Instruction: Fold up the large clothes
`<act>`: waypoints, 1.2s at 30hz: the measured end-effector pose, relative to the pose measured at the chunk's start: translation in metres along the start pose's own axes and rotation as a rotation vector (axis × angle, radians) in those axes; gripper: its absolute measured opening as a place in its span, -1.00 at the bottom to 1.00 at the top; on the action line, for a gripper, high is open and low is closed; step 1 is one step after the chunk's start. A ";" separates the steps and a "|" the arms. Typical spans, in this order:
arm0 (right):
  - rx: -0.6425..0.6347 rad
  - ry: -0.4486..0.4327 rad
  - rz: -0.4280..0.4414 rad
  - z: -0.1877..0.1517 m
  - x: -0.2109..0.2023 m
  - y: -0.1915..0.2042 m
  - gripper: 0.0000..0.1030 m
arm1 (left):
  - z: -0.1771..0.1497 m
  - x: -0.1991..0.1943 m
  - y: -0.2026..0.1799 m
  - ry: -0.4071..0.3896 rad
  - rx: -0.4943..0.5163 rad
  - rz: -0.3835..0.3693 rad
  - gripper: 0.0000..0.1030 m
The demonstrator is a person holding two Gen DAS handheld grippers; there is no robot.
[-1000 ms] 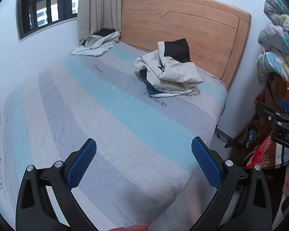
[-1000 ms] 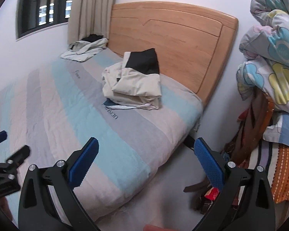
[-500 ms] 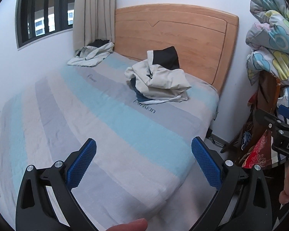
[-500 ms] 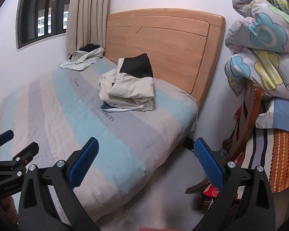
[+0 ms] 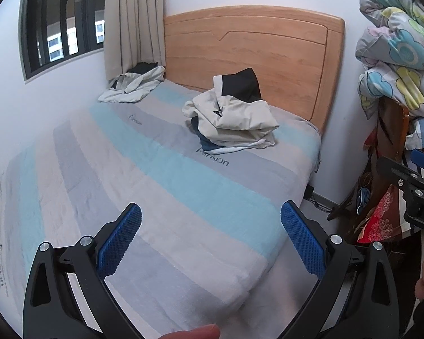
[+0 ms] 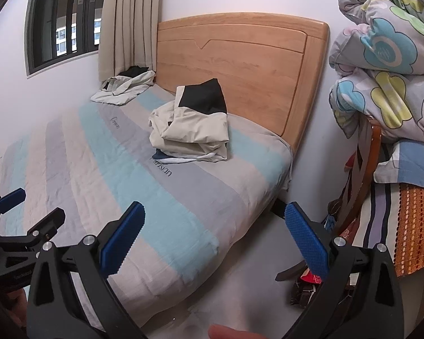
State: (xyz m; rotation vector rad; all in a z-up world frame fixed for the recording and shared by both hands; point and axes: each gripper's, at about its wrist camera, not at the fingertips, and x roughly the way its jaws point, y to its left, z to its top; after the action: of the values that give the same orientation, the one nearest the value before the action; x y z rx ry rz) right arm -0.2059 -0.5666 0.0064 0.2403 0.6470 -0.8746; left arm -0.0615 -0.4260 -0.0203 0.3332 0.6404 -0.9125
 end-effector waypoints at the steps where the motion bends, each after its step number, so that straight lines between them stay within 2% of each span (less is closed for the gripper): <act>1: 0.001 0.001 0.000 0.001 0.001 0.000 0.86 | 0.000 0.000 0.000 0.001 0.001 -0.002 0.89; 10: -0.010 -0.010 -0.008 -0.001 0.001 0.003 0.85 | 0.003 0.009 0.009 0.016 -0.052 -0.016 0.89; 27: 0.010 -0.006 0.002 0.001 0.013 -0.002 0.86 | 0.007 0.014 0.009 -0.001 -0.036 -0.007 0.89; 36: 0.025 0.001 0.041 0.002 0.017 -0.008 0.86 | 0.009 0.016 0.014 0.018 -0.066 -0.052 0.89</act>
State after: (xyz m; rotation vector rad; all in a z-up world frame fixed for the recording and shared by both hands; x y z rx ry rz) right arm -0.2031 -0.5832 -0.0018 0.2757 0.6305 -0.8441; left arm -0.0396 -0.4330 -0.0233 0.2674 0.6972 -0.9373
